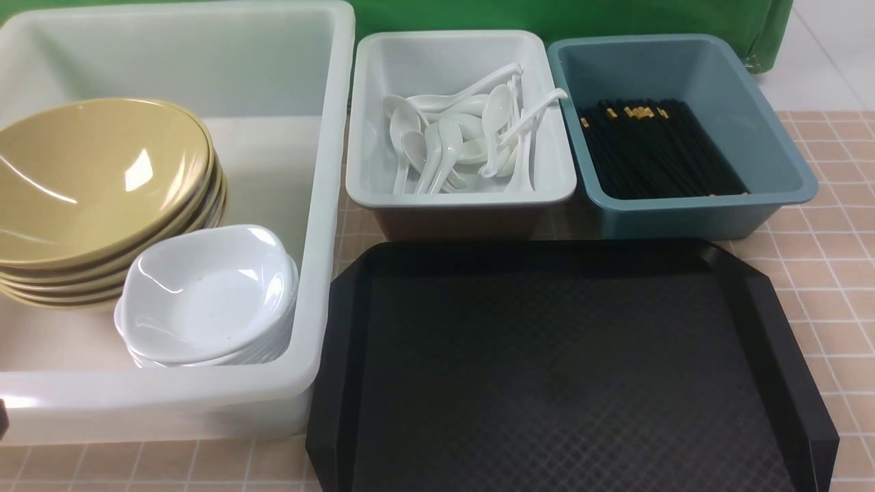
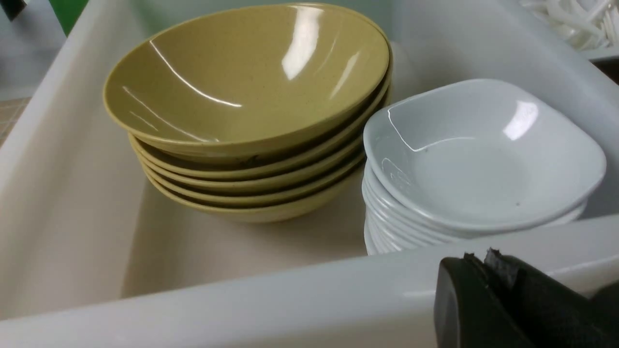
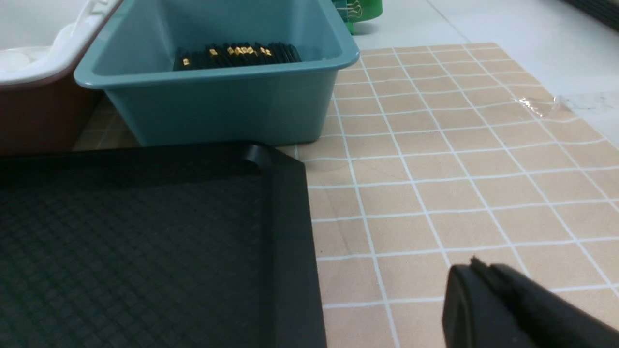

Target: On brown table put chopsticks spoon bowls plates into blue grey white boxes.

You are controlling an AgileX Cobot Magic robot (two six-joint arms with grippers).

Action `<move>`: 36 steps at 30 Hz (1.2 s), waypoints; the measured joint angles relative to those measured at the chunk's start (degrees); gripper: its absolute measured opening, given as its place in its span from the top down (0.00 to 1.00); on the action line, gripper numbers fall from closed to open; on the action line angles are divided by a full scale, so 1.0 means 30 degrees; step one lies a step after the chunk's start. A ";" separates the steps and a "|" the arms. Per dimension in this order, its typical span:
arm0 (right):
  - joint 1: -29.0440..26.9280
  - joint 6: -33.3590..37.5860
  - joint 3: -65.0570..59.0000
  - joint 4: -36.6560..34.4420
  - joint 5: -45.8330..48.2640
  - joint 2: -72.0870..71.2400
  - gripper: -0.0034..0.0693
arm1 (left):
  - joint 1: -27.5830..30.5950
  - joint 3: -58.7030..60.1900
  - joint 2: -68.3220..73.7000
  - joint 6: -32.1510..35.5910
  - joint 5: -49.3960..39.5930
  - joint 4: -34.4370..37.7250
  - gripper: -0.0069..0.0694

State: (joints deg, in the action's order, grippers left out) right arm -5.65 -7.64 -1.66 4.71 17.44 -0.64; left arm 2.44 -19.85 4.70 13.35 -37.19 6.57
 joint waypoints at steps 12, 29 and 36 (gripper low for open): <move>0.0000 -0.0012 0.0000 0.0020 0.0000 0.0000 0.85 | 0.0404 0.7055 -0.1802 -0.4032 1.0893 -0.1332 0.91; 0.0000 -0.0024 0.0000 0.0036 0.0015 0.0000 0.83 | 0.0404 0.7104 -0.1809 -0.2267 0.6534 -0.0906 0.91; 0.0000 -0.0024 0.0000 0.0036 0.0015 0.0000 0.81 | 0.0404 0.7104 -0.1809 -0.2248 0.6534 -0.0906 0.91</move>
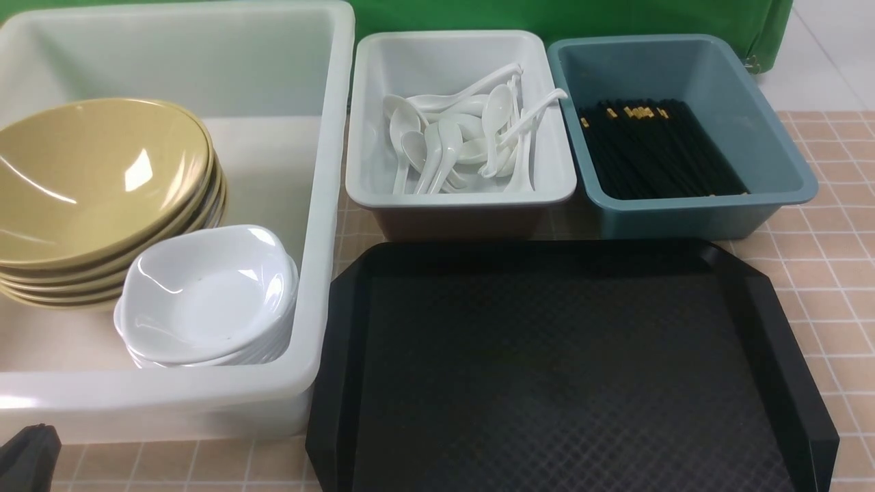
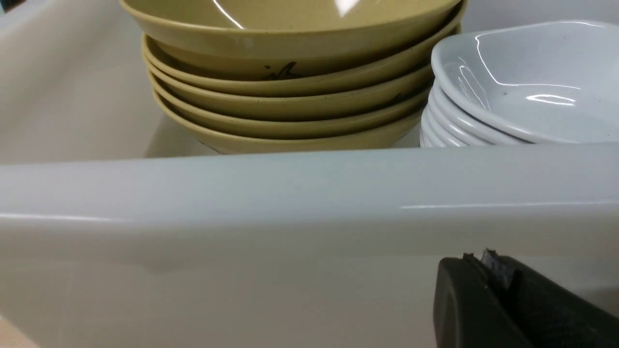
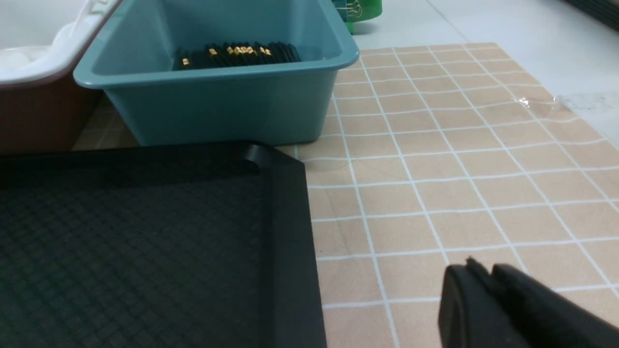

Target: On brown table put chopsticks spoon bowls plates into blue grey white boxes.

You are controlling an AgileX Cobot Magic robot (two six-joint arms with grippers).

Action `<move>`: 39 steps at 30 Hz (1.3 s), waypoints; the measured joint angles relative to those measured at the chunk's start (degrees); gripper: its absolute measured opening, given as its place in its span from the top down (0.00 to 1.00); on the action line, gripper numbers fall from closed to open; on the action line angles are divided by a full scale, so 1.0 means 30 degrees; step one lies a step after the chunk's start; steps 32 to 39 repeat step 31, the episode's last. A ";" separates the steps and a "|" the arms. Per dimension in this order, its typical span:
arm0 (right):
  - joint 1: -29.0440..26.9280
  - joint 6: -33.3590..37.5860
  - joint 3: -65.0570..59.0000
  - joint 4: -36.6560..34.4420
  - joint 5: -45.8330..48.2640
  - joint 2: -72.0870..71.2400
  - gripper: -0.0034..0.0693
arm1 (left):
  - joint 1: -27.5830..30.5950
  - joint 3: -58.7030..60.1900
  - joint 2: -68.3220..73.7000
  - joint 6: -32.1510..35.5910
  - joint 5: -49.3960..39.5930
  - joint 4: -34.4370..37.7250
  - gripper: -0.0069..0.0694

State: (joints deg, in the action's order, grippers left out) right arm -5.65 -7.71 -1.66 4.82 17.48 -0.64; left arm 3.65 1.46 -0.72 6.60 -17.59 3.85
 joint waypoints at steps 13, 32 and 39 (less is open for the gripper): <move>0.0000 0.0000 0.0000 0.0000 0.0000 0.0000 0.79 | 0.0000 0.0000 0.0000 0.0000 0.0000 0.0061 0.91; 0.0000 0.0000 0.0000 0.0000 0.0000 0.0000 0.76 | 0.0000 0.0000 -0.0022 0.0017 0.0000 0.0067 0.91; 0.0000 0.0000 0.0000 0.0000 0.0000 0.0000 0.76 | 0.0000 0.0000 -0.0022 0.0017 0.0000 0.0067 0.91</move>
